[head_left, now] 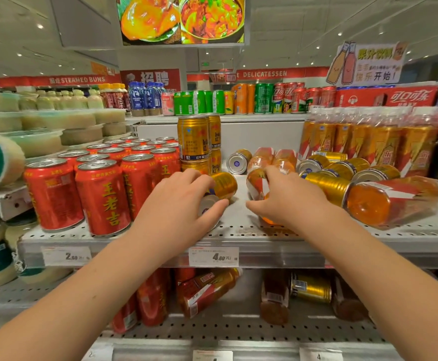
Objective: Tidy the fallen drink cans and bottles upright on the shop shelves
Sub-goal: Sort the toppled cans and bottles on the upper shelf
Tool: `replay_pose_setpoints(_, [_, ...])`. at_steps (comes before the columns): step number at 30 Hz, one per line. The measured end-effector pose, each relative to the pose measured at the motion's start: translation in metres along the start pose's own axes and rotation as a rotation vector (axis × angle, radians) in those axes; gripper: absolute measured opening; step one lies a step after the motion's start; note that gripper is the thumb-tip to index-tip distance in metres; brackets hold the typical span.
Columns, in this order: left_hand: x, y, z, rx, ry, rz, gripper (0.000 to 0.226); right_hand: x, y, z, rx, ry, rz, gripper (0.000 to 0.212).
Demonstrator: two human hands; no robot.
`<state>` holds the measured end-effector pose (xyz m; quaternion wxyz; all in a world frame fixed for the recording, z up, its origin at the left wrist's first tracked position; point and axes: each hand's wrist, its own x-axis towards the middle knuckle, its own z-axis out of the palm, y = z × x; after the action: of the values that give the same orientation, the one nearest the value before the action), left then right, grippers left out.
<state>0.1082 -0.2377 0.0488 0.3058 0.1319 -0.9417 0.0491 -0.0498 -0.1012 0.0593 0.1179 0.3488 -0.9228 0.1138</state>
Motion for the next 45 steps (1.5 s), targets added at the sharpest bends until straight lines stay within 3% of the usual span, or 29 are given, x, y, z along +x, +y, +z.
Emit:
replay_pose_setpoints(3, [0.0, -0.004, 0.006, 0.031, -0.023, 0.028, 0.042, 0.0, 0.008, -0.002, 0.077, -0.012, -0.019, 0.059])
replay_pose_setpoints(11, [0.007, 0.001, 0.011, -0.109, 0.099, 0.077, 0.035, -0.029, 0.035, 0.0, 0.443, 0.222, -0.088, 0.057])
replay_pose_setpoints(16, [0.035, 0.046, 0.011, -0.241, 0.193, 0.132, 0.039, -0.053, 0.079, -0.029, 0.492, 0.374, -0.108, 0.056])
replay_pose_setpoints(23, [0.073, 0.138, 0.042, -0.346, 0.128, 0.226, 0.041, -0.08, 0.194, -0.068, 0.435, 0.498, 0.006, 0.053])
replay_pose_setpoints(28, [0.096, 0.212, 0.066, -0.245, 0.071, 0.29, 0.047, -0.082, 0.295, -0.075, 0.36, 0.445, 0.117, 0.05])
replay_pose_setpoints(33, [0.113, 0.263, 0.078, -0.012, -0.001, 0.273, 0.066, -0.072, 0.365, -0.071, 0.323, 0.326, 0.08, 0.047])
replay_pose_setpoints(39, [0.116, 0.273, 0.08, 0.06, -0.159, 0.214, 0.073, -0.058, 0.402, -0.066, 0.286, 0.202, 0.014, 0.05])
replay_pose_setpoints(45, [0.122, 0.308, 0.081, 0.068, -0.074, 0.144, 0.063, -0.051, 0.418, -0.057, 0.292, 0.194, -0.009, 0.051])
